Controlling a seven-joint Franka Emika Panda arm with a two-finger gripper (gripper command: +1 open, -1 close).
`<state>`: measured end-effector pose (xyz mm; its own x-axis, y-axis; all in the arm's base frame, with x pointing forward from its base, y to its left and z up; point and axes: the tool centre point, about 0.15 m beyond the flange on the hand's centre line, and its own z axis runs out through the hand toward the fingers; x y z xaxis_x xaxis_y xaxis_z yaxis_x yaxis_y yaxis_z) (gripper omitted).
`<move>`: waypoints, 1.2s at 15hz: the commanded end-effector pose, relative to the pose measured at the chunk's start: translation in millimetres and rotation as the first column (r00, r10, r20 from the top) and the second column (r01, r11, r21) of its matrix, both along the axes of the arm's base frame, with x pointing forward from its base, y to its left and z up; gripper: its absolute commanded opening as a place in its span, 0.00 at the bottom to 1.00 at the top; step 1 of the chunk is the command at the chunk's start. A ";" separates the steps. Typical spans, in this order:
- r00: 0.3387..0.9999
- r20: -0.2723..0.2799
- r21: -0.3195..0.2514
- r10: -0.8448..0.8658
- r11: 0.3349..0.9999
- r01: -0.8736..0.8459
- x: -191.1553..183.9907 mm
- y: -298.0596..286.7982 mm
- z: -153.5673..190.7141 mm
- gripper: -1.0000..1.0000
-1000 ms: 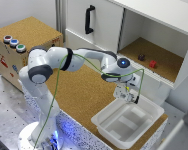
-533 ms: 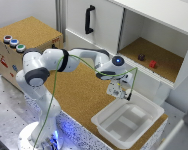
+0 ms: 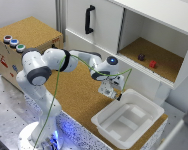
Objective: Put the yellow object on the table
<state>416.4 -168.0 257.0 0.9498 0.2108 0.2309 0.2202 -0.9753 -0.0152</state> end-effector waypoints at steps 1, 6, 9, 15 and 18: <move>0.999 0.015 -0.096 -0.040 0.995 0.042 13.8 11.6 -36.3 0.00; 1.000 -0.021 -0.047 -0.017 0.999 0.016 18.5 21.2 -39.6 1.00; 0.999 0.053 -0.024 -0.009 1.000 0.011 18.9 15.8 12.9 1.00; 0.996 0.089 -0.022 -0.004 1.000 0.006 20.6 12.1 33.8 1.00; 0.996 0.089 -0.022 -0.004 1.000 0.006 20.6 12.1 33.8 1.00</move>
